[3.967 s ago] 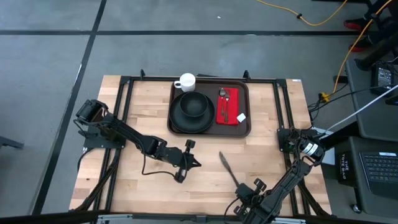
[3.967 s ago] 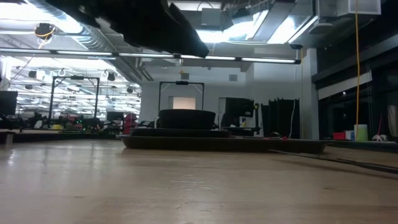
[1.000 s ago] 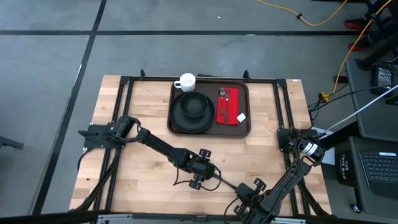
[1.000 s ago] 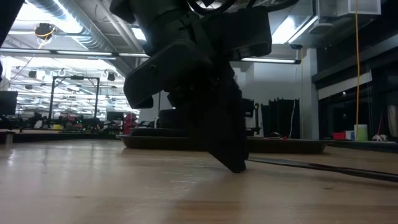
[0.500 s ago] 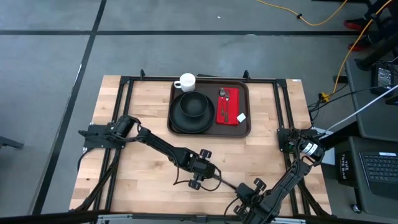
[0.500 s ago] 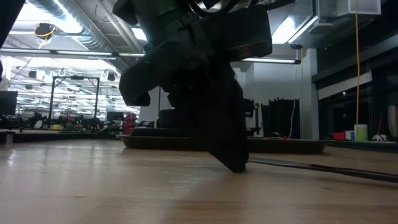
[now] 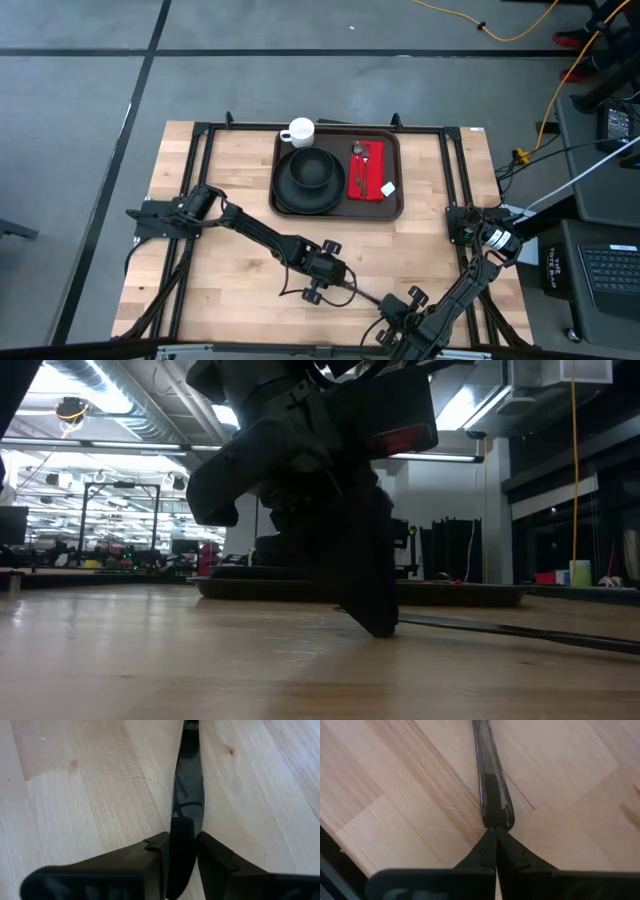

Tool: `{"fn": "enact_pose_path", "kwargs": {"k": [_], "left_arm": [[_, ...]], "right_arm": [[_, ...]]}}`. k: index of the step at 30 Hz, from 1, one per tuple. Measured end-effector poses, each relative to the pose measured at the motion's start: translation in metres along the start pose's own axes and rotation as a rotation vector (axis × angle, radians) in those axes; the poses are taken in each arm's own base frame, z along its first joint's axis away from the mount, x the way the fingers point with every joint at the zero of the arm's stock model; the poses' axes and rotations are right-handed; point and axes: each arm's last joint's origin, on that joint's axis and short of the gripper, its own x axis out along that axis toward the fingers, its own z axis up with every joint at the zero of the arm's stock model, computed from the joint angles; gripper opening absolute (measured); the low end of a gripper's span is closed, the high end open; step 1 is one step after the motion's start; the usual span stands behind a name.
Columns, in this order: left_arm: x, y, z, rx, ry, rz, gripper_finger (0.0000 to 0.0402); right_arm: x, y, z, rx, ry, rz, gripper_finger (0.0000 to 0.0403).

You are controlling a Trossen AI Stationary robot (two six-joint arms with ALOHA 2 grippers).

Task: Set up tray
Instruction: Put the black knife to the right of the black fork on the red napkin on the brown serving tray

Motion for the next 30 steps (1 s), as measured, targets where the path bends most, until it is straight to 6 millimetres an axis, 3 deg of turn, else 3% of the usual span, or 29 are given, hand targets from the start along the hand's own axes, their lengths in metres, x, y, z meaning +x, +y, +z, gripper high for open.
{"fn": "enact_pose_path", "kwargs": {"k": [11,24,30], "left_arm": [[-0.002,0.001,0.000,0.001,-0.005,-0.021,0.0065],[-0.003,0.000,0.001,0.007,-0.009,-0.045,0.0063],[-0.020,0.002,0.002,0.008,0.000,-0.043,0.0063]], "right_arm": [[-0.005,0.003,0.001,-0.002,0.001,-0.001,0.0015],[-0.050,0.006,0.015,-0.133,-0.174,0.044,0.0042],[-0.057,0.008,0.015,-0.184,-0.288,0.042,0.0043]]}}
